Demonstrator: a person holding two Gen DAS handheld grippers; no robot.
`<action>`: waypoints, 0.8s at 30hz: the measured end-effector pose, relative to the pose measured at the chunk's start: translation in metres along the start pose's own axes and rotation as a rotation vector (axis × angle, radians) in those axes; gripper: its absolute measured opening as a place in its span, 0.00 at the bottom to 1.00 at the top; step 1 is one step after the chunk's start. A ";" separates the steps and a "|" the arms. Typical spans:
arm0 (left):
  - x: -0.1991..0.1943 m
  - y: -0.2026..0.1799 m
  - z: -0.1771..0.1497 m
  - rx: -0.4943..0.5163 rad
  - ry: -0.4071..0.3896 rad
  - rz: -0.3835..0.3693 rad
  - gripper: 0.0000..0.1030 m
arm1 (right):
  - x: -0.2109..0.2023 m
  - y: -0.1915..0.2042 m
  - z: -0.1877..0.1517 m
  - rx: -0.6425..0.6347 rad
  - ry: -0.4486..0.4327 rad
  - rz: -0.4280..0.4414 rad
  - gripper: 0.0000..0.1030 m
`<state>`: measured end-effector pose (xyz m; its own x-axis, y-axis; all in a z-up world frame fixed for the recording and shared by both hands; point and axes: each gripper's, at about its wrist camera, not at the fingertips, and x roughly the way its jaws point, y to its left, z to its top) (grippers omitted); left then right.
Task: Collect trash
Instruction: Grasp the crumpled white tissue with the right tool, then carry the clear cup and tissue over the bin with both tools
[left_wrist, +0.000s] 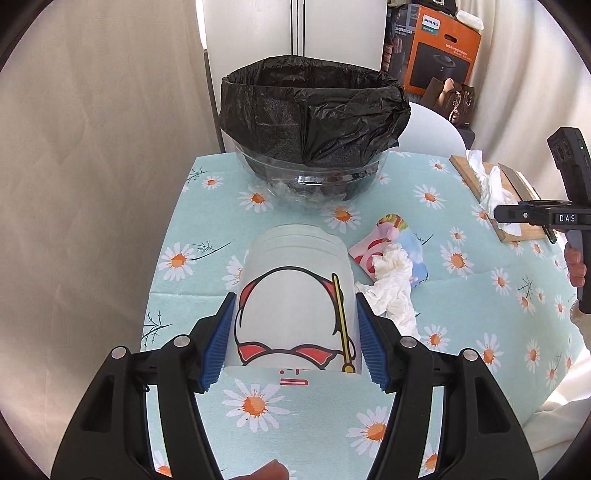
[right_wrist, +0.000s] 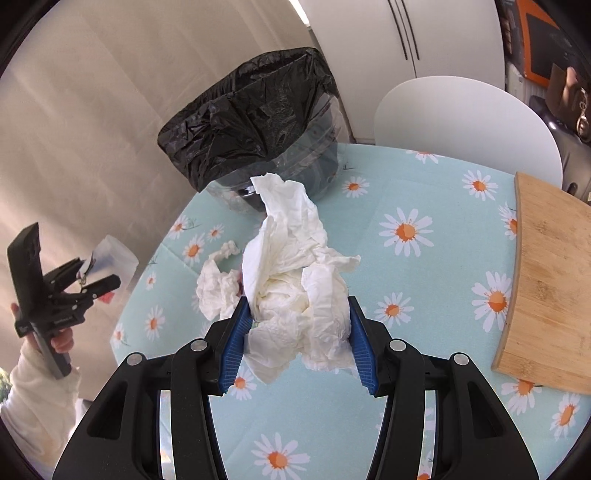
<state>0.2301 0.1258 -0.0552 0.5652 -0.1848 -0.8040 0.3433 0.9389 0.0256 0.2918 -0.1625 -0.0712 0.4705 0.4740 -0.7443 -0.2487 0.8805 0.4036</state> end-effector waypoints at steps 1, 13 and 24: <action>-0.004 -0.002 0.000 0.005 -0.001 0.004 0.61 | -0.004 0.003 0.000 -0.008 -0.009 0.004 0.46; -0.049 -0.018 0.017 0.050 -0.088 0.047 0.61 | -0.048 0.028 0.011 -0.073 -0.110 0.050 0.46; -0.047 -0.015 0.030 0.070 -0.094 0.035 0.70 | -0.050 0.036 0.017 -0.076 -0.131 0.053 0.47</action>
<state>0.2211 0.1115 -0.0003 0.6443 -0.1819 -0.7429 0.3718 0.9233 0.0964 0.2736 -0.1547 -0.0107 0.5599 0.5193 -0.6457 -0.3373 0.8546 0.3948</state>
